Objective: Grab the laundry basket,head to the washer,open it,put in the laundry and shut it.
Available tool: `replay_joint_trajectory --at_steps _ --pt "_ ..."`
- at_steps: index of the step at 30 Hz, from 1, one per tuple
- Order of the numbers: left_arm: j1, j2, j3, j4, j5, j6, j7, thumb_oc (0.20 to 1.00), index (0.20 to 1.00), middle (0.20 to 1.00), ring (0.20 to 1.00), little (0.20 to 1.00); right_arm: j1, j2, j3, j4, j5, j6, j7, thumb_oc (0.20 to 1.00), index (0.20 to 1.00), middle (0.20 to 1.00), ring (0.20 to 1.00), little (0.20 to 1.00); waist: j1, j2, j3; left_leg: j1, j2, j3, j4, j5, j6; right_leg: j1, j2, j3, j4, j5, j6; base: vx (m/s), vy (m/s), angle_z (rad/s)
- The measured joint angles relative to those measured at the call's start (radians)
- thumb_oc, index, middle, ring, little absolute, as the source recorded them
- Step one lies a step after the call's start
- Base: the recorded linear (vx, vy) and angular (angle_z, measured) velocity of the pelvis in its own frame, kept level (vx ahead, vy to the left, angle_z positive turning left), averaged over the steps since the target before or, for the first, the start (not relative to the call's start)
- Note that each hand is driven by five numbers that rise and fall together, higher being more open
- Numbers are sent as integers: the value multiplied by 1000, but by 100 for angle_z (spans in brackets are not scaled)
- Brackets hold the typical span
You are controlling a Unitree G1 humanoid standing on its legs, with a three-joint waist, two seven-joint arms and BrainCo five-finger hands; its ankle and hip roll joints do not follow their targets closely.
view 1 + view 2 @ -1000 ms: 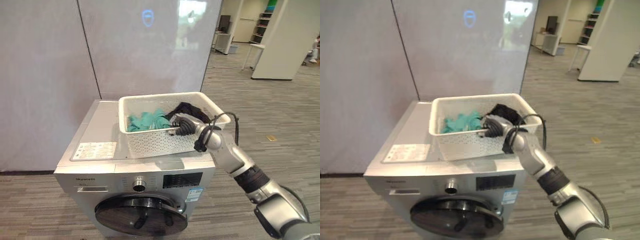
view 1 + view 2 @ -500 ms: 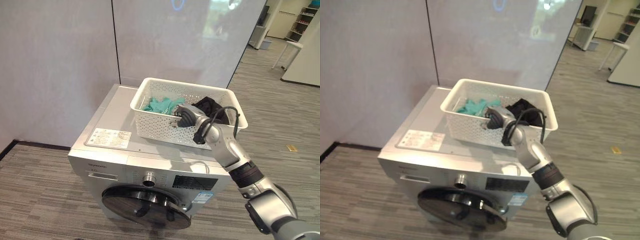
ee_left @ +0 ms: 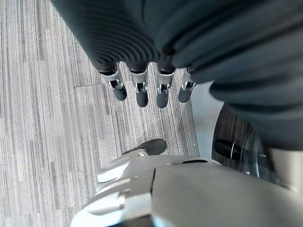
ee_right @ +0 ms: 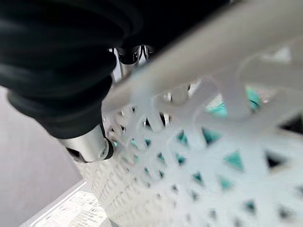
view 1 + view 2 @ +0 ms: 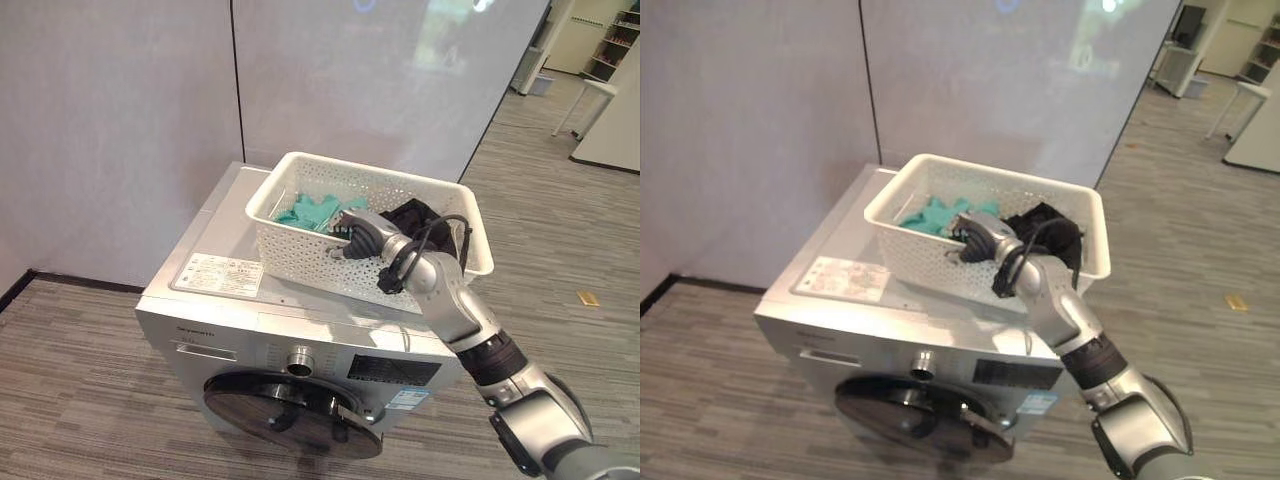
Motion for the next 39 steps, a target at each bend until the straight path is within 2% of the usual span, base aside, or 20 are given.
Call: replay_joint_trajectory --at_steps 2,9,10,11,15,18,21,27,28,30,31,36,37,39 --pt "6 0 5 0 0 -1 1 1000 1000 1000 1000 1000 5 -12 0 -44 53 -26 14 200 200 200 200 200 -15 0 0 1 -2 1 0 0 0 3 -1 0 0 0 0 0 0 0" --pt "0 5 46 41 1 -11 1 1000 1000 1000 1000 1000 11 -38 7 -63 135 -68 26 200 200 200 200 200 -18 -7 -5 1 -1 0 0 0 0 3 -1 0 0 0 0 0 0 0" --pt "-2 6 46 44 2 -11 1 1000 1000 1000 1000 1000 15 -47 8 -64 138 -81 28 567 567 567 567 567 -18 -8 -6 1 0 0 0 0 0 4 -1 0 0 0 0 0 0 0" --pt "-4 6 46 46 3 -10 1 1000 1000 1000 1000 1000 15 -57 8 -73 160 -85 29 1000 1000 1000 1000 1000 -19 -9 -7 2 0 0 0 0 0 4 -2 -1 1 0 0 0 0 0" --pt "-3 3 46 46 10 -11 5 1000 1000 1000 1000 1000 14 -85 -22 -168 179 -114 10 1000 1000 1000 1000 1000 -23 -10 -18 2 0 0 0 0 1 2 -3 -1 1 0 0 0 0 0" --pt "17 3 46 40 10 -21 26 1000 1000 1000 1000 1000 14 -99 -69 -246 181 -161 -42 1000 1000 1000 1000 1000 -29 -4 -39 2 -1 1 0 -1 2 2 -5 0 1 0 0 0 0 0" --pt "25 2 45 38 21 -24 36 1000 1000 1000 1000 1000 14 -136 -103 -270 180 -176 -78 1000 1000 1000 1000 1000 -37 0 -51 2 -1 5 0 -2 2 -3 -6 5 5 -1 0 1 -2 -3" --pt "35 2 45 38 40 -37 44 1000 1000 1000 1000 1000 23 -199 -257 -346 178 -197 -179 1000 1000 1000 1000 1000 -45 7 -57 1 1 15 -3 -3 3 -12 -7 18 13 -2 2 7 1 -6" --pt "38 -1 46 37 48 -48 65 1000 1000 1000 1000 1000 89 -248 -369 -413 178 -230 -268 1000 1000 1000 1000 1000 -53 15 -60 -1 -1 15 -4 -4 5 -16 -9 19 16 -3 3 0 0 0" --pt "46 -1 46 36 51 -51 69 1000 1000 1000 1000 1000 160 -284 -484 -441 177 -253 -316 1000 1000 1000 1000 1000 -67 23 -59 -3 -3 14 0 -4 5 -18 -10 18 16 -3 4 10 6 7" --pt "47 -2 46 20 52 -65 79 1000 1000 1000 1000 1000 336 -314 -715 -476 174 -281 -387 1000 1000 1000 1000 1000 -50 20 -60 -15 -7 5 0 -4 6 -24 -13 8 16 -5 4 18 4 13" --pt "86 -24 78 19 72 -89 106 1000 1000 1000 1000 1000 593 -308 -1070 -400 160 -267 -567 1000 1000 1000 1000 1000 -99 56 -52 -19 -21 -2 0 -7 11 -24 -23 0 11 -13 16 17 -14 6" --pt "97 -33 78 21 79 -90 108 1000 1000 1000 1000 1000 659 -302 -1141 -388 144 -257 -621 1000 1000 1000 1000 1000 -128 86 -49 -19 -23 -2 0 -8 12 -24 -23 1 9 -13 16 25 -33 8" --pt "95 -31 87 18 81 -105 113 1000 1000 1000 1000 1000 839 -290 -1265 -312 127 -275 -675 1000 1000 1000 1000 1000 -122 94 -47 -23 -24 -10 0 -9 13 -25 -25 -8 9 -16 20 37 -26 10"
